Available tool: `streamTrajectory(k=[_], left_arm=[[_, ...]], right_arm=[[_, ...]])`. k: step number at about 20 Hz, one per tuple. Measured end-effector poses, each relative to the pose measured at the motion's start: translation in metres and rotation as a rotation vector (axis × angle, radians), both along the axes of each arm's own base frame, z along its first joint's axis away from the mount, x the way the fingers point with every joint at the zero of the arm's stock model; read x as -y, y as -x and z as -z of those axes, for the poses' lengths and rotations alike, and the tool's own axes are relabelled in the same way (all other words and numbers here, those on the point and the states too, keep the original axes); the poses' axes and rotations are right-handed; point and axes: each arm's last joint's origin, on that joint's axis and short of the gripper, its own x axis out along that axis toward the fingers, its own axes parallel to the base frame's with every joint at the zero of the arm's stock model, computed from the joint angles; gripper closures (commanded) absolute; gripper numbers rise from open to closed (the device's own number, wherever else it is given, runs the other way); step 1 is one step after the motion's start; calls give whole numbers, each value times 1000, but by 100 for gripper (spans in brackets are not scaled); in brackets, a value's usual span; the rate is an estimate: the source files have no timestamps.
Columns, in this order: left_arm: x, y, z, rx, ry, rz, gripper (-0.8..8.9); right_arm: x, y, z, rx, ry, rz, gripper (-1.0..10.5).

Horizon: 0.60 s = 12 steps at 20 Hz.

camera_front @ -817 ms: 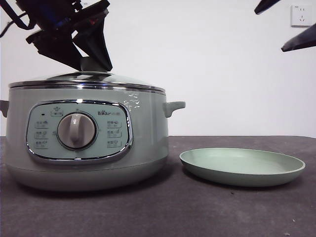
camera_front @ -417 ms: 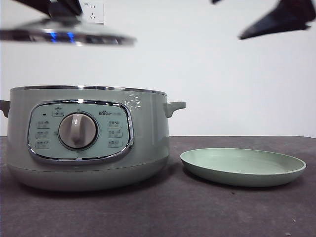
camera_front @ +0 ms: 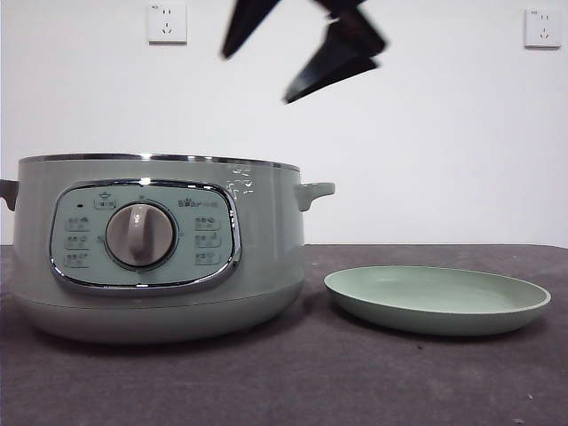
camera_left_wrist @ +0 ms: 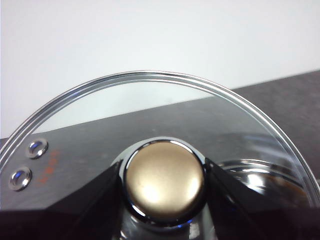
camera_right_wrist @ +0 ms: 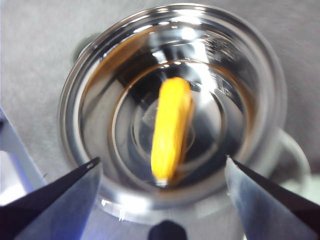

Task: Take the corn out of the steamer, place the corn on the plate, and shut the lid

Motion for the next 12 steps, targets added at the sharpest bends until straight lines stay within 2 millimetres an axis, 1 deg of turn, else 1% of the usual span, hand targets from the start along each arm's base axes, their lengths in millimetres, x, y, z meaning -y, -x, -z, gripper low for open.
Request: streamTrajectory(k=[3,5,7,9,12], left_arm=[[-10,18,-5,42,13,-36,822],[-14,25,-6,54,17,-52,822],[-17,30,-5,49,12,-60,822],[-18,32,-4,37,6,-60,823],[-18,32,-3,28,1,-59,822]], right_arm=[[-38,-23,0,26,76,-12,536],[-59,-32,5,22,123,-22,536],[-79,-37,19,26,181,-32,536],[-96,-36,40,29,240,-50,536],[-110,-34,61,48,327,-51,536]])
